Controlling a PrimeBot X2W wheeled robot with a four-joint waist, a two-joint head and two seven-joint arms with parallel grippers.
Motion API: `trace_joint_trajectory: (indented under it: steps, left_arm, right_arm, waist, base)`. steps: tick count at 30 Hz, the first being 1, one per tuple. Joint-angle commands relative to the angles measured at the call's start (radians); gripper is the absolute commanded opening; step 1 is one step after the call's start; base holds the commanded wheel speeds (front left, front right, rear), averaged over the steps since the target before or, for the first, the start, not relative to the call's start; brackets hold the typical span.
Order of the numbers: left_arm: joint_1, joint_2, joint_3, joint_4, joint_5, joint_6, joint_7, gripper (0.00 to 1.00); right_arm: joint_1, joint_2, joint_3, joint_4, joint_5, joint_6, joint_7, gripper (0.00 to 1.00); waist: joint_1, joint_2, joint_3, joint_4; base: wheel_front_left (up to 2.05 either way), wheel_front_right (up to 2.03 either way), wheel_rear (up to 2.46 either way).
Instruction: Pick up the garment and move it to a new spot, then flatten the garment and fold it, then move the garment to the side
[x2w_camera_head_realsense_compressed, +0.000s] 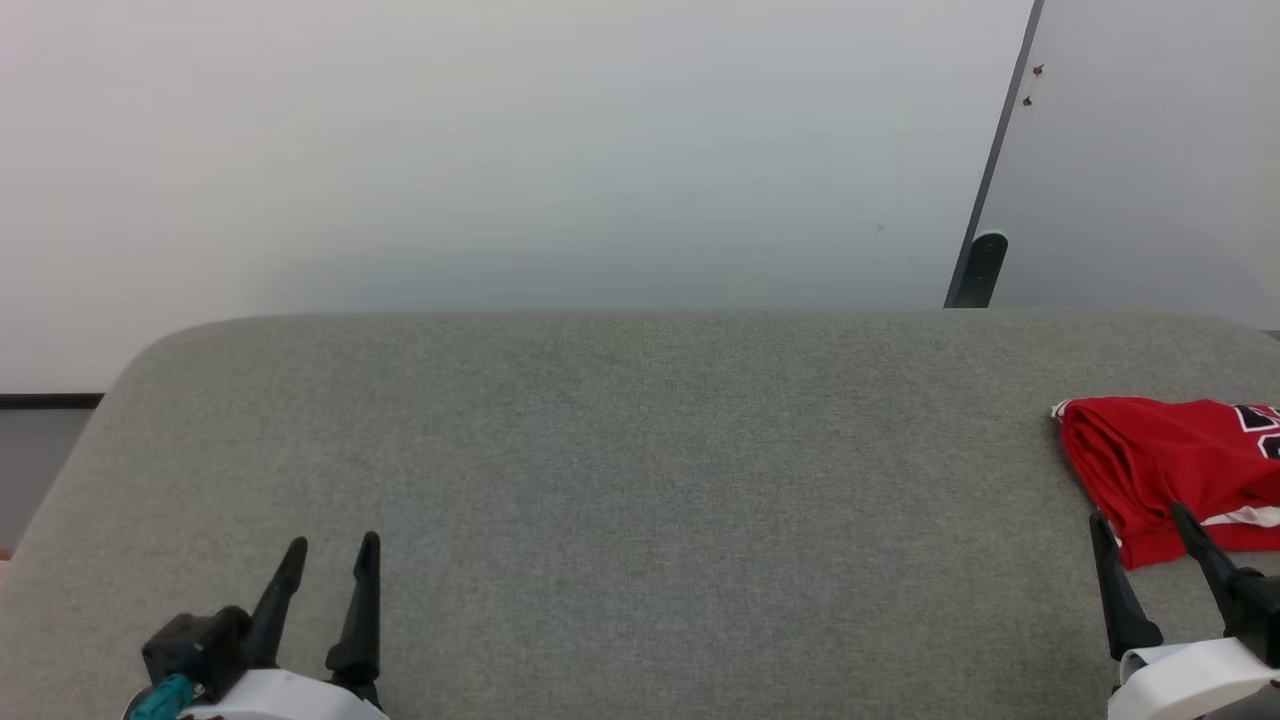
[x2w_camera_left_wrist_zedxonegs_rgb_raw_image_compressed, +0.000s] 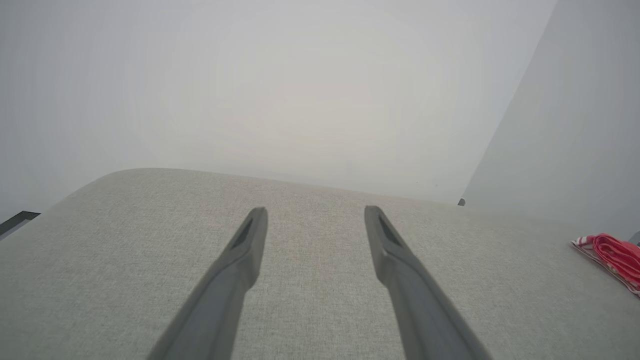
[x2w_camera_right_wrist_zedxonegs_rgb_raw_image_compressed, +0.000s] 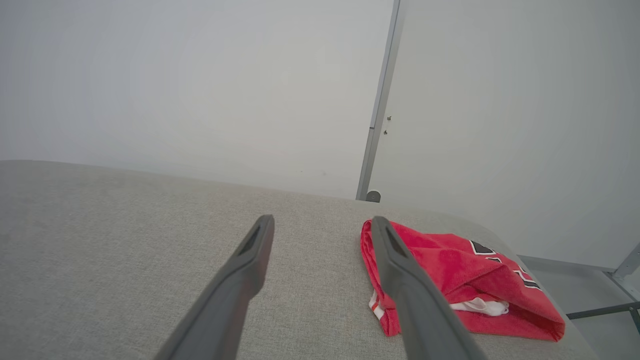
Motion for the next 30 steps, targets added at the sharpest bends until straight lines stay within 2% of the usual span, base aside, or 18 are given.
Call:
trace_joint_trajectory:
  steps: [1, 11, 12, 19, 30]
  left_arm:
    - [0.003, 0.002, 0.000, -0.002, -0.005, -0.003, 0.000, 1.00]
    - [0.014, 0.008, 0.030, -0.025, 0.036, -0.003, 0.000, 1.00]
    - [0.006, 0.009, 0.030, -0.019, 0.034, 0.000, 0.000, 0.00]
    - [0.055, -0.032, 0.019, 0.040, 0.024, 0.000, 0.005, 0.00]
    - [0.035, -0.053, 0.040, 0.026, -0.158, 0.000, 0.061, 0.00]
  right_arm:
    - [0.008, 0.002, -0.002, -0.005, 0.002, -0.001, 0.000, 1.00]
    - [0.015, 0.011, -0.008, -0.010, 0.003, -0.001, 0.012, 1.00]
    - [0.003, 0.008, -0.003, -0.004, 0.001, 0.000, 0.009, 0.00]
    - [0.045, 0.042, 0.001, 0.059, 0.013, 0.000, 0.014, 0.00]
    - [0.027, 0.064, -0.015, 0.050, 0.228, 0.000, 0.061, 0.00]
  waist:
    - [0.0000, 0.0000, 0.000, 0.000]
    - [0.0000, 0.0000, 0.001, 0.002]
    - [0.0001, 0.0000, 0.001, 0.002]
    - [0.0000, 0.0000, 0.001, 0.002]
    - [0.0000, 0.0000, 0.010, 0.000]
  base:
    - [0.00, 0.00, 0.00]
    - [0.00, 0.00, 0.00]
    - [0.00, 0.00, 0.00]
    - [0.00, 0.00, 0.00]
    - [0.00, 0.00, 0.00]
